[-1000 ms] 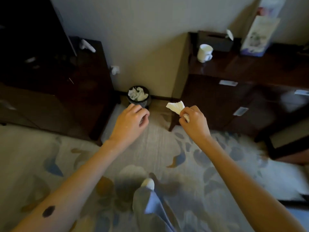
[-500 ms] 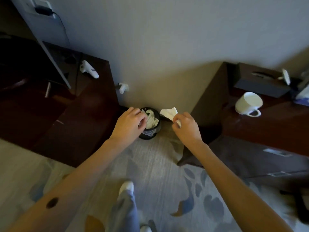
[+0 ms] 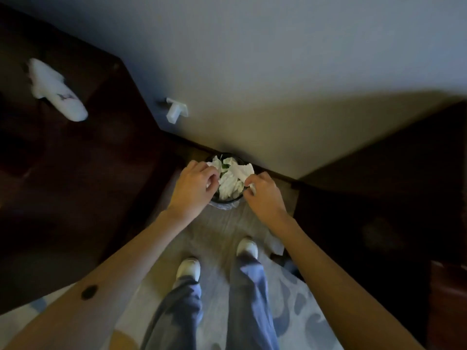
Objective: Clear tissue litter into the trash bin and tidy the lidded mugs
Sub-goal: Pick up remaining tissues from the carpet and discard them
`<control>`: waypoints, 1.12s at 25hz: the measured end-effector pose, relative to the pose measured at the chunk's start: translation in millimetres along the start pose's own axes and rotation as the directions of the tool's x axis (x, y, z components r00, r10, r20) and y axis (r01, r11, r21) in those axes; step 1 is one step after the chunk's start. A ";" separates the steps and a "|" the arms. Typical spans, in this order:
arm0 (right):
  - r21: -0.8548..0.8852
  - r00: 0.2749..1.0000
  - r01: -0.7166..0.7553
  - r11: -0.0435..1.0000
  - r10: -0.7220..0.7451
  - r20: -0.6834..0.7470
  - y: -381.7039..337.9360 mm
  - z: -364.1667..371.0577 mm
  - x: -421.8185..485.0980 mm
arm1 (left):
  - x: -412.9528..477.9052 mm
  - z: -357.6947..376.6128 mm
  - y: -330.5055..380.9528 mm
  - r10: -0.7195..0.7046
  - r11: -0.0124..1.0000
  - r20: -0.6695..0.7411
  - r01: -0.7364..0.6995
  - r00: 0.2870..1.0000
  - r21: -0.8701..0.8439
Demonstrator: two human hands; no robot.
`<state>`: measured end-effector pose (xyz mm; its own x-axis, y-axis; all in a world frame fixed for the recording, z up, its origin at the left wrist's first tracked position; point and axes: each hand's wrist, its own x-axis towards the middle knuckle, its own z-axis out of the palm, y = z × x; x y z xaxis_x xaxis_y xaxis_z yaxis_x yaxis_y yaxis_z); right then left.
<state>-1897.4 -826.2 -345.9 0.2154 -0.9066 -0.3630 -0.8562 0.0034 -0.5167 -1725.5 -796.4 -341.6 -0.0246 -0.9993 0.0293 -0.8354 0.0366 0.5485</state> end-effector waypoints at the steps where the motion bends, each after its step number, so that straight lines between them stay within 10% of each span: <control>1: -0.010 0.999 0.002 1.000 -0.002 0.040 13.5 9.9 27.8 | 17.0 24.0 -10.9 -0.042 0.999 0.006 0.042 0.999 -0.014; 16: -0.090 0.890 0.056 0.994 -0.009 0.456 135.9 152.5 220.3 | 112.3 260.7 -137.6 -0.353 0.918 0.195 0.379 0.915 -0.117; 20: -0.082 0.864 0.003 0.997 0.038 0.501 142.9 157.5 220.3 | 111.5 262.5 -147.6 -0.481 0.834 0.160 0.506 0.862 -0.219; 28: 0.000 0.929 -0.052 0.999 0.048 0.368 84.8 88.9 172.9 | 101.6 149.0 -103.3 -0.290 0.927 0.196 0.325 0.937 -0.186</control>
<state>-1891.0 -945.1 -521.4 0.3317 -0.6866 -0.6469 -0.8661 0.0501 -0.4973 -1723.6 -903.3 -519.9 0.1112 -0.9490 -0.2950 -0.6801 -0.2892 0.6737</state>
